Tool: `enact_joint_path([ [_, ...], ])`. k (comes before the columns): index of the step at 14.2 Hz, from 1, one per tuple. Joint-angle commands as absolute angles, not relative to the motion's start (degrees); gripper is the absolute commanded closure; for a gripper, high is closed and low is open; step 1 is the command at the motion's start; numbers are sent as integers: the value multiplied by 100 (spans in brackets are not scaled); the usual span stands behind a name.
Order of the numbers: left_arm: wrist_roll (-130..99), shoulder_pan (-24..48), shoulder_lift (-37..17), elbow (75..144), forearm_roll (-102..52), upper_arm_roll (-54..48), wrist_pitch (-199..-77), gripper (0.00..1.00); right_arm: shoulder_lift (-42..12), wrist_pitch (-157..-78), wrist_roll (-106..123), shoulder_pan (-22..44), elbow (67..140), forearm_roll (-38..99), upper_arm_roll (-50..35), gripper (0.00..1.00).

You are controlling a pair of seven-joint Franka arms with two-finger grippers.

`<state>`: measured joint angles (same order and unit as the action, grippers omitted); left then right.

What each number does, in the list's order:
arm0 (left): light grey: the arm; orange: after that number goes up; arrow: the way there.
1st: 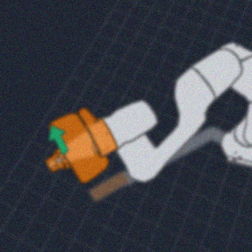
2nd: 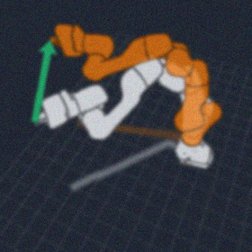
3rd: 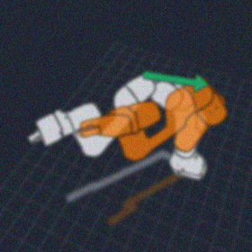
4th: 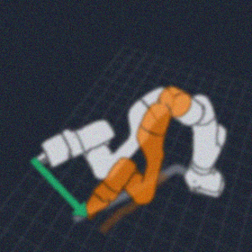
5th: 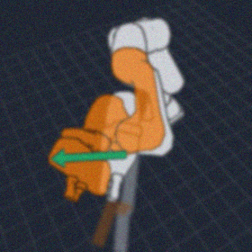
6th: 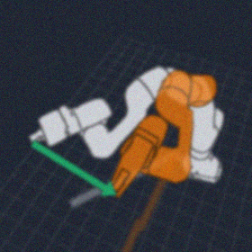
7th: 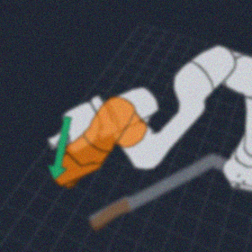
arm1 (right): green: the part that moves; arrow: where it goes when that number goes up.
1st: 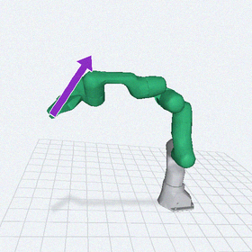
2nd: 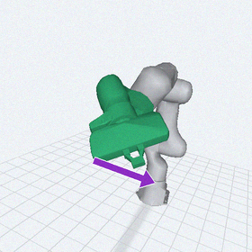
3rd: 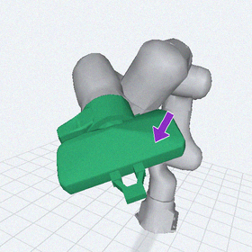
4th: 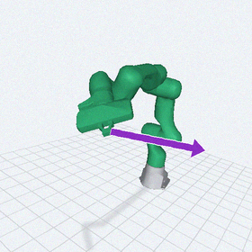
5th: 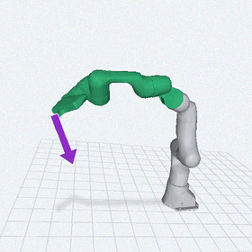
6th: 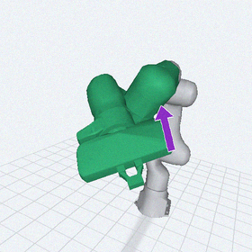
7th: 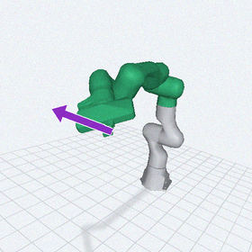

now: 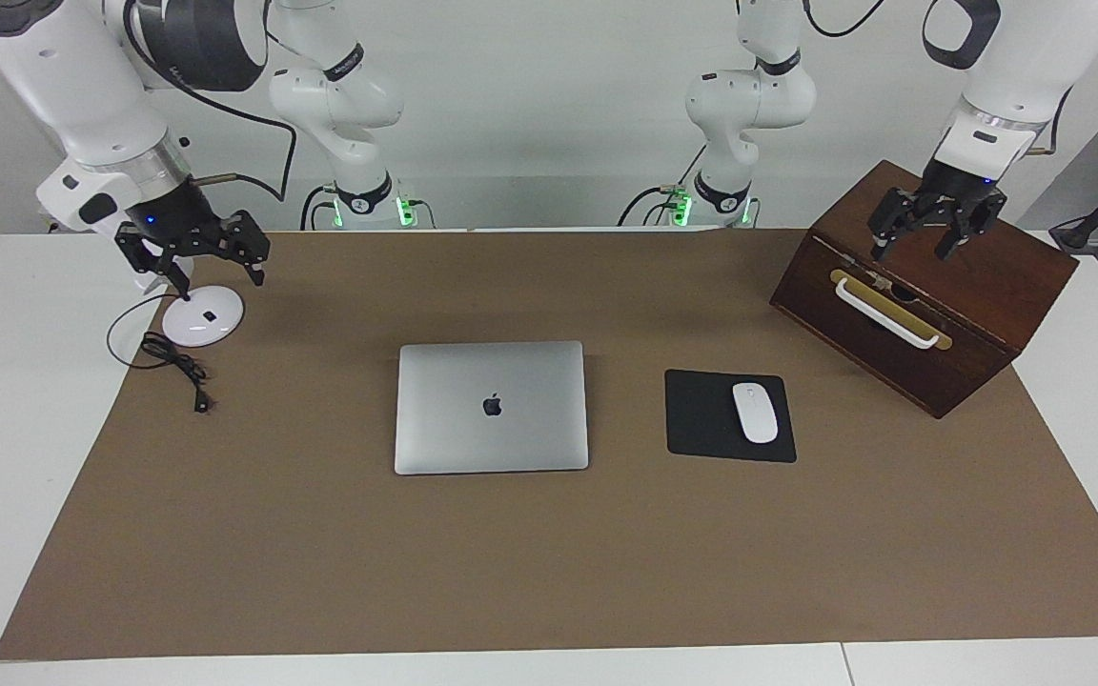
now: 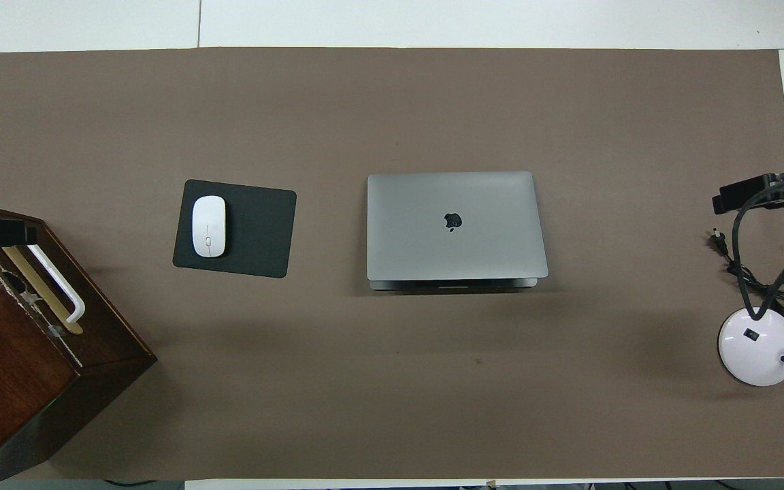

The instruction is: Close laptop with both arms

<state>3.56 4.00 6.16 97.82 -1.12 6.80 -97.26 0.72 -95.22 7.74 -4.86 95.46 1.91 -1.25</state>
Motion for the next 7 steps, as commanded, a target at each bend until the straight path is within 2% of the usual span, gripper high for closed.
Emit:
enact_joint_path([
  [1, 325, 325, -34, 8922, -193, 615, -9229, 0, 211, -9677, 703, -519, 9756, 167, -149, 0],
  [7, 308, 413, -237, 9044, -193, 598, -9167, 0, 211, -9685, 703, -519, 9756, 167, -149, 0],
])
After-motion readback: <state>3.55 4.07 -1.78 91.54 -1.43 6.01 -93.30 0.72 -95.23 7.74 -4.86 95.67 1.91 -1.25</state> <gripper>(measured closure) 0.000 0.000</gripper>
